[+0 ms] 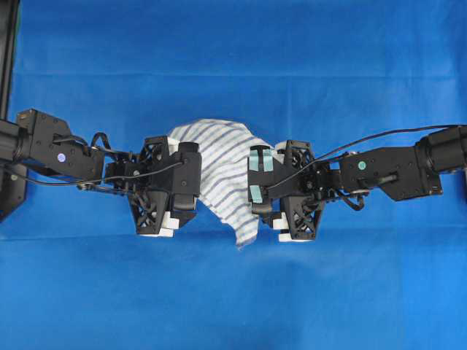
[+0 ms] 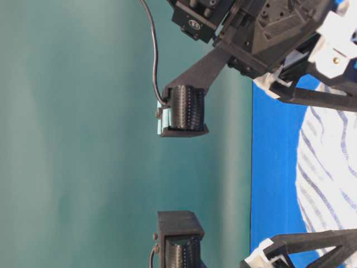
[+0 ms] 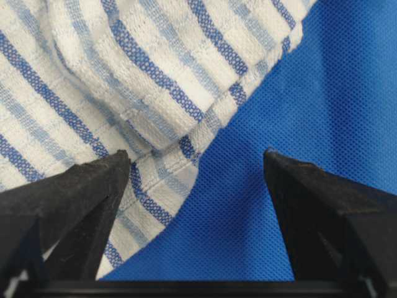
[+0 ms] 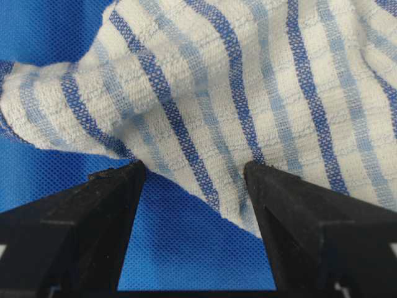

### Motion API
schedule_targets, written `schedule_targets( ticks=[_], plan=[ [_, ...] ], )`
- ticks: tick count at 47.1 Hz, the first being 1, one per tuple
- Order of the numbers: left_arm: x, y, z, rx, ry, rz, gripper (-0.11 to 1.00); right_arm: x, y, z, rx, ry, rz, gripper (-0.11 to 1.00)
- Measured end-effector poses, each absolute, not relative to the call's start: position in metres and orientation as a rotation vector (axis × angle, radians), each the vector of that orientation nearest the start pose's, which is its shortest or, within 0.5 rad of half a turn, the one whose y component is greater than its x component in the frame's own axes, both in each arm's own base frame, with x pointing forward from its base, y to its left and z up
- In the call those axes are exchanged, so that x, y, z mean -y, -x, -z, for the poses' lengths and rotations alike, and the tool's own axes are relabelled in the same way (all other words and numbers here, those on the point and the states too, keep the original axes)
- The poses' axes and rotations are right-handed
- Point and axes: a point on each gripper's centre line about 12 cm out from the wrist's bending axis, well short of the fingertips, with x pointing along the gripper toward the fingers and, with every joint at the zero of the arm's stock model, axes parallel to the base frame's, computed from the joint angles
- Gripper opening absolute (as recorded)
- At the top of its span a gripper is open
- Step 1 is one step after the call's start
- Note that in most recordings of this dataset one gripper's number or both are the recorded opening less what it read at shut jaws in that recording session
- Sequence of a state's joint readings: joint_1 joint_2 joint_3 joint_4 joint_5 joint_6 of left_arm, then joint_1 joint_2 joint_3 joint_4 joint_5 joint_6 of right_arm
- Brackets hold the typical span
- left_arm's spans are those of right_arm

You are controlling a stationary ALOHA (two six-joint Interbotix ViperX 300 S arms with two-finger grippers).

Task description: Lift the towel with both arms.

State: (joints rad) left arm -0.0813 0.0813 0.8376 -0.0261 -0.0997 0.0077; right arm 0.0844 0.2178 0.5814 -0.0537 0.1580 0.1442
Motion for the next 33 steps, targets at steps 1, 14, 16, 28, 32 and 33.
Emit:
schedule_targets(
  ticks=[1, 14, 16, 28, 32, 33],
  plan=[
    [0.0278, -0.3454, -0.0964, -0.819, -0.017, 0.067, 0.79, -0.0321, -0.3990, -0.0954, -0.958, -0.040, -0.025, 0.67],
    [0.0251, -0.3438, -0.0928, -0.844, -0.002, 0.054, 0.12, -0.0278, -0.3999, -0.0953, -0.956, -0.038, -0.018, 0.14],
    [0.0246, -0.3435, -0.0925, -0.847, 0.000, 0.051, 0.03, -0.0279, -0.4000, -0.0954, -0.955, -0.039, -0.019, 0.07],
    [0.0246, -0.3434, -0.0929, -0.852, 0.003, 0.050, 0.02, -0.0279, -0.4001, -0.0966, -0.952, -0.043, -0.017, 0.07],
    [0.0251, -0.3431, -0.0984, -0.848, 0.017, 0.046, 0.02, -0.0292, -0.4001, -0.1020, -0.941, -0.052, -0.015, 0.07],
    [0.0246, -0.3428, -0.1006, -0.846, 0.022, 0.042, 0.02, -0.0292, -0.4000, -0.1042, -0.938, -0.054, -0.015, 0.07]
  ],
)
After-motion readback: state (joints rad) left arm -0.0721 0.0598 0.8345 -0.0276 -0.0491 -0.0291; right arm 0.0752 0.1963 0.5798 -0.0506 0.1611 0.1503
